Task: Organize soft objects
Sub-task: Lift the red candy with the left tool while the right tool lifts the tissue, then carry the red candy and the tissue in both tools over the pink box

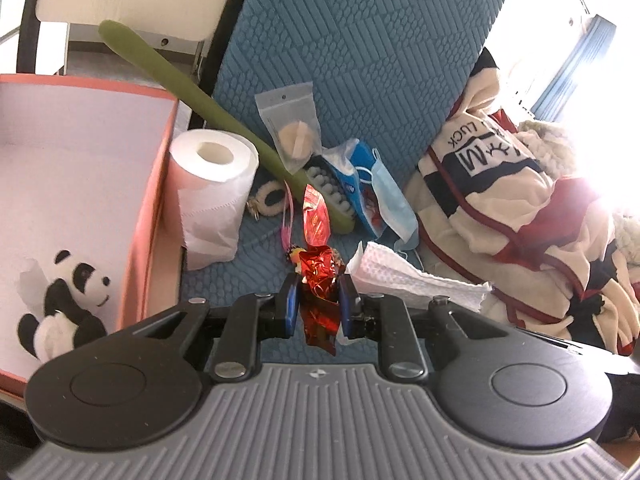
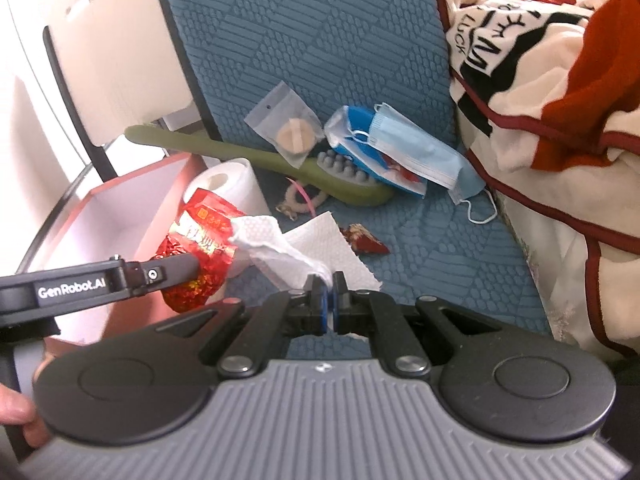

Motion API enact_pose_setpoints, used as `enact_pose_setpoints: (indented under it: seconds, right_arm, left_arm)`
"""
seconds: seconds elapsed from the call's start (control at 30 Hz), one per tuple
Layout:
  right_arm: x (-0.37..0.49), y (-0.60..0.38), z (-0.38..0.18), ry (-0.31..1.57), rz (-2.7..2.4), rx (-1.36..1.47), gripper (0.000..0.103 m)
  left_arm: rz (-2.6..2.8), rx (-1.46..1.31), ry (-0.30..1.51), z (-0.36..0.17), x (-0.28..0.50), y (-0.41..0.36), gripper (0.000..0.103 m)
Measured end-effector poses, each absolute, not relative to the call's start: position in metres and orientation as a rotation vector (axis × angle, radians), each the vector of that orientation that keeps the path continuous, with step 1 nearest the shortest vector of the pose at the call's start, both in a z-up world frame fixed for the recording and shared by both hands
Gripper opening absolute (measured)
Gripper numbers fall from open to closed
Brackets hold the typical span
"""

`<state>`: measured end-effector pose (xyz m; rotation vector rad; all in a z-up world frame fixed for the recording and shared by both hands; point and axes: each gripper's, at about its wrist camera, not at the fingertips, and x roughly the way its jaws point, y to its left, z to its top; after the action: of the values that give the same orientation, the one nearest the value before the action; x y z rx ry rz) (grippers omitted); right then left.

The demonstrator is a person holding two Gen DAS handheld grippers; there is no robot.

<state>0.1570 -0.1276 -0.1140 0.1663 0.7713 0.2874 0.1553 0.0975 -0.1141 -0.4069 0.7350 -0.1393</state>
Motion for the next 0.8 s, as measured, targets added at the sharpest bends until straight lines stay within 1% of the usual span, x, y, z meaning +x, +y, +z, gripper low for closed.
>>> enact_pose_setpoints:
  seconds: [0.8]
  right_arm:
    - [0.142, -0.05, -0.052, 0.696, 0.432, 0.192, 0.007]
  left_arm:
    - [-0.045, -0.414, 0.673, -0.044, 0.114, 0.173, 0.024]
